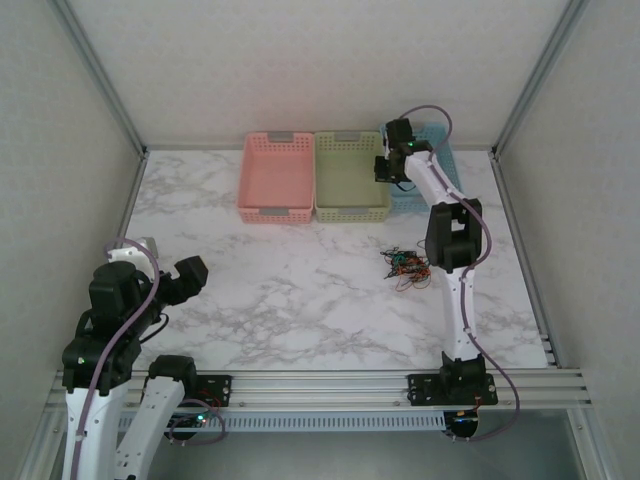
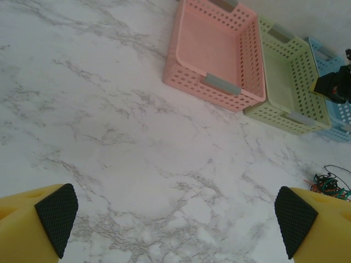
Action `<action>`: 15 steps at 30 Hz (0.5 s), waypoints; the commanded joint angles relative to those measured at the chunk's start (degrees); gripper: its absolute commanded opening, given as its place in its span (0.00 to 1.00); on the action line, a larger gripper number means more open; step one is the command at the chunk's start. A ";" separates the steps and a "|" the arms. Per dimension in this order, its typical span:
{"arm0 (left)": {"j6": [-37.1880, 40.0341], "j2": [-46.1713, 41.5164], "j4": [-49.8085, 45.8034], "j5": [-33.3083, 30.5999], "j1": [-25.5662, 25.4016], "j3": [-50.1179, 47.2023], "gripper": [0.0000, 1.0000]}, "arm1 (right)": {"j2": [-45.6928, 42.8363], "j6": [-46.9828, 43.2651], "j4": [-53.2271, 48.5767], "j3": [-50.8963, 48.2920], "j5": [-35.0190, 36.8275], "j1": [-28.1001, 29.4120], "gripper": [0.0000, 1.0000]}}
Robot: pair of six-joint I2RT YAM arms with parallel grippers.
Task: Untangle the cables
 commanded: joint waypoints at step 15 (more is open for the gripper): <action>-0.08 -1.90 0.85 -0.63 0.34 -0.91 0.97 | -0.72 3.37 -1.00 3.32 -4.55 3.72 0.47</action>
